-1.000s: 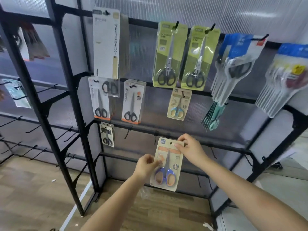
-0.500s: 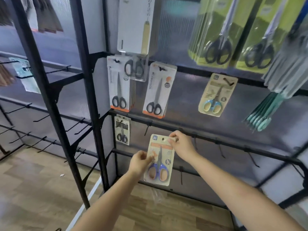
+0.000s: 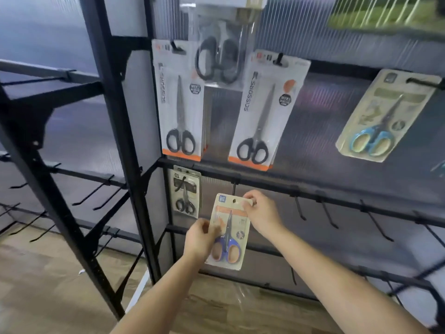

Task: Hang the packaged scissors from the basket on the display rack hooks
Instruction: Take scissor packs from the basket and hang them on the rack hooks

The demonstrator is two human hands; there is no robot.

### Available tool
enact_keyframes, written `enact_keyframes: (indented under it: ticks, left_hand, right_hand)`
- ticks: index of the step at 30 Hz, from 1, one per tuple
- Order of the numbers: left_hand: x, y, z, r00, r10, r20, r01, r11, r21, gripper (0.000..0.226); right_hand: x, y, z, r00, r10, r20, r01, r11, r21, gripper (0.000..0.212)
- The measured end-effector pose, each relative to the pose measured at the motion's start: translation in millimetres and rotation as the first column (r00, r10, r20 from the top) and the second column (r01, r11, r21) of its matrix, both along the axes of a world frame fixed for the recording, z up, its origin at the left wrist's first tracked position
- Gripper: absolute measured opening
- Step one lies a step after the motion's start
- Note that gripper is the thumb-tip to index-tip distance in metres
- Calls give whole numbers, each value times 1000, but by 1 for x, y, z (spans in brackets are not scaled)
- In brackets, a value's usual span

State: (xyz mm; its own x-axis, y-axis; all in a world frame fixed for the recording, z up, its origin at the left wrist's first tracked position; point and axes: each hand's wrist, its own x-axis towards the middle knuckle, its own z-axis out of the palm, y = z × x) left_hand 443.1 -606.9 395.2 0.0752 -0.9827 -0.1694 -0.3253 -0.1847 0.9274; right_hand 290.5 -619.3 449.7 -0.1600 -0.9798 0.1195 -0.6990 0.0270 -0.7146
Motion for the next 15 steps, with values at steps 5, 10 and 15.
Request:
enact_keyframes:
  ticks: [5,10,15]
  left_hand:
    - [1,-15,-19,999,-8,-44,5,998,-56,22]
    - [0,-17,-24,996,-24,-81,16,996,-92,20]
    - [-5,-15,-21,997,-16,-78,10,997,-80,20]
  right_hand:
    - [1,-5,-18,999,39,0,-39,996,-83,2]
    - [0,-4,-21,996,66,-56,-73,989,-131,2]
    - [0,-2,-21,993,85,-84,-95,988,-120,5]
